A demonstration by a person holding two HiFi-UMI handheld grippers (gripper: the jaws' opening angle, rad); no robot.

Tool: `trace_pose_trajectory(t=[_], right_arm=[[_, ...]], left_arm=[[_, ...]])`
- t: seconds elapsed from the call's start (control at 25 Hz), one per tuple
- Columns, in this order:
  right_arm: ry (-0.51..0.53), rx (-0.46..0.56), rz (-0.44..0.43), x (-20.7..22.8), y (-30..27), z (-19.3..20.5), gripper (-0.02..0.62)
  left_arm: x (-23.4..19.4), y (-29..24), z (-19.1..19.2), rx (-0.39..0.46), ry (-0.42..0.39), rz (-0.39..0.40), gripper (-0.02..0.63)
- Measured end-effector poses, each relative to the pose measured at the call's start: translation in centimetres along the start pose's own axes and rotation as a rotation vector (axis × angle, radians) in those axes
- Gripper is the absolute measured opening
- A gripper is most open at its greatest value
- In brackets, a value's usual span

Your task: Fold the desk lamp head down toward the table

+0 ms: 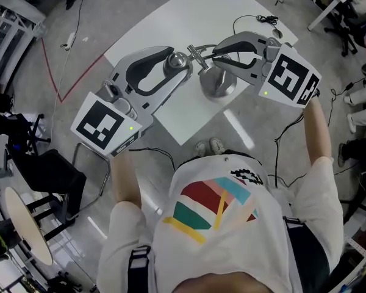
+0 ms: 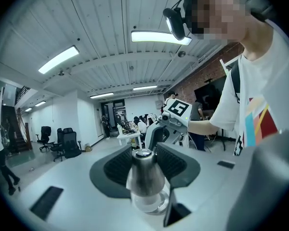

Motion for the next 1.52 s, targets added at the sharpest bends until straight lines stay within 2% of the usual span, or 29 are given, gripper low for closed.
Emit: trace_pose_trajectory(t=[0.28,0.36,0.48,0.64,0.84,1.0,1.16,1.28,1.4,1.52], right_arm=[[0.004,-0.019,-0.014,-0.8,-1.0,-0.1,0.051],[-0.02,0.004,-0.018,-1.0,-1.4,0.0,0.049],[-0.065,0.06,-0.012,-1.3,-1.1,0.3,0.05],[-0.091,0.04,0.003,-2.8,-0.3,1.2,0.051],[-0.213,0.057,-0.023,-6.4,-2.4,2.0,0.049],[-0.304,0.059,-0.01,-7.4,-3.8,2.9,0.051],[-0.36,0.055,-0.01,-8.1,-4.6,3.8,0.05],[-0.409,0.04,0.003,-8.4,-5.1,4.2,0.051],[-0.44,0.011,0.008,-8.8,-5.3,4.7,0.051],[-0.47,-0.019,0.027,-9.2,-5.1,5.9,0.05]], left_arm=[[0.3,1.1,2.2,-0.051,0.018,-0.006,0.204],[0.3,1.4,3.0,-0.062,0.036,-0.009,0.202],[0.2,1.6,4.3,-0.036,0.078,-0.021,0.201],[-0.3,1.3,5.6,-0.087,0.092,-0.016,0.199],[0.1,3.4,9.2,-0.109,0.136,-0.001,0.199],[0.0,3.4,11.9,-0.168,0.137,0.016,0.198],[-0.5,2.5,16.4,-0.171,0.242,0.059,0.188],[-0.6,1.2,20.1,-0.202,0.31,0.051,0.169],[-0.8,0.5,22.2,-0.187,0.379,0.057,0.169],[-1.1,-0.3,22.9,-0.208,0.383,0.082,0.169]])
Point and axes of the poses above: the fingertips, and each gripper's own axes: y backward along the fingers, x to its right, z out of its underside, the point moved 8 cm from there along y, backward along the fingers, and after that the axes turned 1 degree about -x, right-handed, at the moved point
